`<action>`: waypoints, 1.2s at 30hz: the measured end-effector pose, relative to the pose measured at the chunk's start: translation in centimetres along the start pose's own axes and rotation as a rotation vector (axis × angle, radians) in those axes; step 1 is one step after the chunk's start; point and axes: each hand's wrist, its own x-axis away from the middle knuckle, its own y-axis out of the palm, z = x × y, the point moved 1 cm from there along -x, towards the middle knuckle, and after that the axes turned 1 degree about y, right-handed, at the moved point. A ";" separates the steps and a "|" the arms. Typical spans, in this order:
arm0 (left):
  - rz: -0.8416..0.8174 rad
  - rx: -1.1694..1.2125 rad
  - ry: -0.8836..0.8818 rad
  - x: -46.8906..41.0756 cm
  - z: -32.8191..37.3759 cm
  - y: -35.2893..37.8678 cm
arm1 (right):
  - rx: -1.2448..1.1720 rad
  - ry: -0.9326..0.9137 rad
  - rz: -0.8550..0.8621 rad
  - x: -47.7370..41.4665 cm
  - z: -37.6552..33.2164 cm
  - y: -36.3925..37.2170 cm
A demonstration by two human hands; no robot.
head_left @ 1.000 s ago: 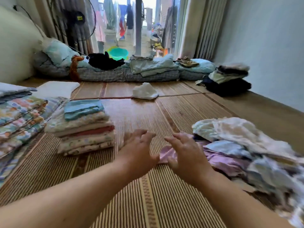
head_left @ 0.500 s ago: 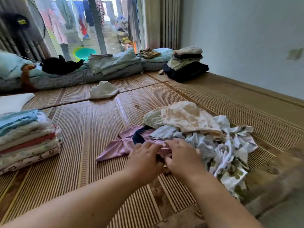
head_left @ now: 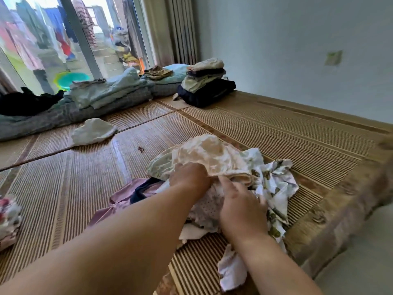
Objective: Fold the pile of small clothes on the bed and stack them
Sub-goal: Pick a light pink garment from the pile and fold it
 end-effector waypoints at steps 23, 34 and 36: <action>0.311 0.008 -0.011 28.3 -17.9 -23.9 | -0.454 -0.483 -0.152 10.7 -14.2 -7.4; 0.230 0.066 -0.060 38.2 -25.4 -30.4 | -0.480 -0.959 -0.112 17.0 -26.2 -13.9; 0.164 0.211 -0.043 39.6 -26.0 -30.9 | -0.355 -1.147 -0.036 18.3 -26.9 -14.4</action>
